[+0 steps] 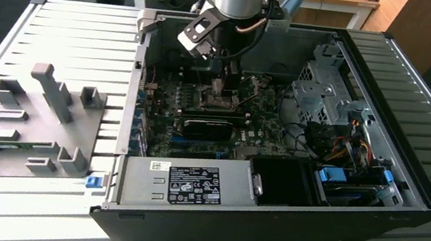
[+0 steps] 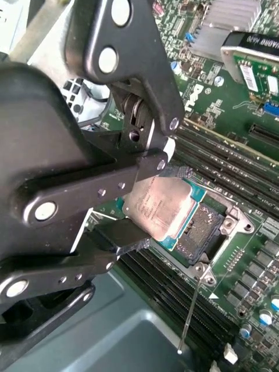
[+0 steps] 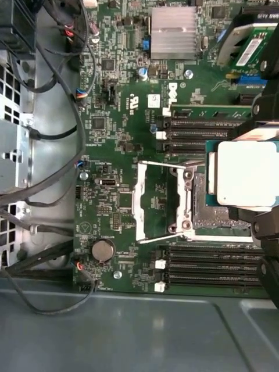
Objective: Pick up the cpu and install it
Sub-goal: 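Place the cpu into insertion slot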
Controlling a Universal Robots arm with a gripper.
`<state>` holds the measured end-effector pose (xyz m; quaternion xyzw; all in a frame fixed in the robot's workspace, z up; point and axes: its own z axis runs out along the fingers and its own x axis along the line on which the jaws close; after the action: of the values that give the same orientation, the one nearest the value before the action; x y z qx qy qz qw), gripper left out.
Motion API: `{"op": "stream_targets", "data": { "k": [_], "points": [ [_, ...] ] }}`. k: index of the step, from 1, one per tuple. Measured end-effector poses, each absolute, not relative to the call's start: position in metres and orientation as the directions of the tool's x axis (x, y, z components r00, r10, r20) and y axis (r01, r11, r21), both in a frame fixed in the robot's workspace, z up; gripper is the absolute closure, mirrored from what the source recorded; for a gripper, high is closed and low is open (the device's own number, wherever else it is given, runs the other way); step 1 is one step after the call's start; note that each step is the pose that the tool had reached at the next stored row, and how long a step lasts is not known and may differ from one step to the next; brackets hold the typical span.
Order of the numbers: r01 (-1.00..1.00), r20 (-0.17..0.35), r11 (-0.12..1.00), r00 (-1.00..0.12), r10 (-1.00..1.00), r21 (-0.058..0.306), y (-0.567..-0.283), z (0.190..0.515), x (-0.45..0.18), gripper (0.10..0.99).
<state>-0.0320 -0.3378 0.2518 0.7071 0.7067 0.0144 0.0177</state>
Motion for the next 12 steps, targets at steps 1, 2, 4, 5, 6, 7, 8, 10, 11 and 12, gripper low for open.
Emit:
{"op": "stream_targets", "data": {
  "k": [1, 2, 4, 5, 6, 7, 8, 10, 11, 12],
  "points": [
    [0.999, -0.004, 0.000, 0.001, 1.000, 0.045, -0.3372, 0.2507, -0.0320, 0.557],
    [0.999, -0.004, 0.000, 0.001, 1.000, 0.046, -0.3368, 0.2496, -0.0319, 0.557],
    [0.999, -0.001, 0.000, 0.000, 1.000, 0.046, -0.3366, 0.2477, -0.0319, 0.557],
    [0.999, 0.001, 0.000, -0.001, 1.000, 0.046, -0.3366, 0.2468, -0.0320, 0.557],
    [0.999, 0.003, 0.002, -0.002, 1.000, 0.046, -0.3367, 0.2459, -0.0320, 0.557],
    [0.999, 0.005, 0.003, -0.004, 1.000, 0.046, -0.3367, 0.2451, -0.0320, 0.557],
    [0.999, 0.006, 0.004, -0.004, 1.000, 0.046, -0.3366, 0.2443, -0.0320, 0.557],
    [0.999, 0.006, 0.004, -0.004, 1.000, 0.046, -0.3357, 0.2428, -0.0319, 0.557],
    [0.999, 0.006, 0.003, -0.004, 1.000, 0.046, -0.3348, 0.2421, -0.0319, 0.557],
    [0.999, 0.006, 0.003, -0.003, 1.000, 0.046, -0.3339, 0.2414, -0.0320, 0.557]
  ]
}}
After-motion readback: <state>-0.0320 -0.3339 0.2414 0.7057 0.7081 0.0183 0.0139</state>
